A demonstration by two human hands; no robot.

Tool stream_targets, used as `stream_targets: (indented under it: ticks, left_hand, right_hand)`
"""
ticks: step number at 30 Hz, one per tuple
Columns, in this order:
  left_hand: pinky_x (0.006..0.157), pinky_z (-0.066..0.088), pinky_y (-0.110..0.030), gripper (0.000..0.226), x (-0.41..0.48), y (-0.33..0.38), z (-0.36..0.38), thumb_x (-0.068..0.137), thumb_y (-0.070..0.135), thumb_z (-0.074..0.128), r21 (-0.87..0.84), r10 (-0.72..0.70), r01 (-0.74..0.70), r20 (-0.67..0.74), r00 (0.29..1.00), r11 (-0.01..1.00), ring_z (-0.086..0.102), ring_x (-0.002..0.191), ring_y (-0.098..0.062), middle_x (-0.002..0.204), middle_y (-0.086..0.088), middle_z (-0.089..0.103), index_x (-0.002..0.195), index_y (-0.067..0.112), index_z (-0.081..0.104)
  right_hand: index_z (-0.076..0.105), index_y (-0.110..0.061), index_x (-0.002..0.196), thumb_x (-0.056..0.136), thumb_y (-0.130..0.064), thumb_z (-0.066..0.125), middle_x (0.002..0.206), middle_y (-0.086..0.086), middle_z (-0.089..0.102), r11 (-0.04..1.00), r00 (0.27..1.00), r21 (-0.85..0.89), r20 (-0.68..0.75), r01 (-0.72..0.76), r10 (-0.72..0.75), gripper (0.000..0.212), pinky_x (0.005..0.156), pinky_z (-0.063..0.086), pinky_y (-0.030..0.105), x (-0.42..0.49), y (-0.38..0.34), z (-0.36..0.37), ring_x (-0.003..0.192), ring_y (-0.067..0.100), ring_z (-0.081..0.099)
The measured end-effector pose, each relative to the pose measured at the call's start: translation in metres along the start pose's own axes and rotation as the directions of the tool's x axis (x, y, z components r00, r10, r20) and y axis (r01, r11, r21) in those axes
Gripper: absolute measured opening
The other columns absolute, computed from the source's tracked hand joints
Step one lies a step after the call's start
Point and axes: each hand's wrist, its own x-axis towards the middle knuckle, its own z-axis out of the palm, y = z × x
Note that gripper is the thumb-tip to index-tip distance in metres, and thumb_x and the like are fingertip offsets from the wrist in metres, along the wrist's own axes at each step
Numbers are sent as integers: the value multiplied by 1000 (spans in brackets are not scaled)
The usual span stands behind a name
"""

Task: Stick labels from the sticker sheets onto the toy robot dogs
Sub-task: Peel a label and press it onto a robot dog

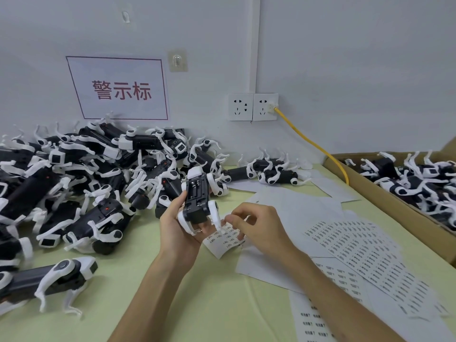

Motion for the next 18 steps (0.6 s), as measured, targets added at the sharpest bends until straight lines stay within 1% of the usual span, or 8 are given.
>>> stream_targets:
  ticks: [3,4,7,10,13,15,17,18]
  left_hand:
    - [80,42,-40,40,-1,1,0,84,43,63,3,15,-15,-6,1000,1000,55,68,-25,84,-14,67,88,7,78]
    - [79,41,-39,40,0,1,0,83,44,64,-3,19,-19,-1,1000,1000,53,70,-25,83,-13,68,84,8,79]
    - [93,37,-47,41,1,0,-1,85,45,62,-8,33,-33,13,999,999,52,71,-23,74,-12,67,77,9,81]
    - [100,39,-52,41,1,-2,-3,87,44,64,-1,46,-46,-8,999,999,56,70,-24,77,-12,67,83,8,81]
    - [96,43,-51,43,2,-2,-2,90,42,64,30,69,-67,-67,995,997,53,66,-23,83,-13,66,103,3,75]
    - [79,57,-41,41,2,-1,0,96,40,59,89,90,-82,-91,992,993,57,59,-21,83,-12,68,107,3,73]
    - [59,57,-32,36,0,-1,1,99,38,56,135,104,-90,-100,990,987,62,63,-20,85,-11,70,102,8,75]
    - [56,55,-31,35,-1,-2,1,100,38,55,153,107,-91,-101,989,984,62,66,-21,85,-10,70,101,9,76]
  right_hand:
    - [73,-23,80,90,-33,77,76,-2,71,1000,1000,-15,2,4,-4,15,61,52,29,0,0,-1,54,15,69]
    - [73,-23,80,91,-33,76,76,-1,71,1000,1000,-17,2,4,-4,15,60,52,30,0,0,-1,53,15,69]
    - [73,-21,80,92,-30,75,76,1,70,1000,1000,-21,-5,-9,9,15,61,54,34,-1,-1,0,53,15,68]
    - [73,-20,79,94,-26,72,75,1,71,999,1000,-38,-6,-29,29,16,61,54,35,-1,0,2,52,15,68]
    - [71,-20,76,95,-21,69,72,-2,70,996,997,-52,-20,-71,70,19,61,55,30,0,2,3,51,15,67]
    - [73,-20,76,95,-21,69,70,-8,70,993,997,-96,-25,-74,72,19,62,52,23,2,4,2,53,8,64]
    - [75,-23,79,94,-22,69,70,-16,70,987,996,-143,33,-78,83,17,64,47,18,4,5,-1,57,1,60]
    - [76,-24,81,94,-22,69,72,-19,71,985,991,-153,94,-83,98,15,64,46,17,5,4,-4,58,-1,59]
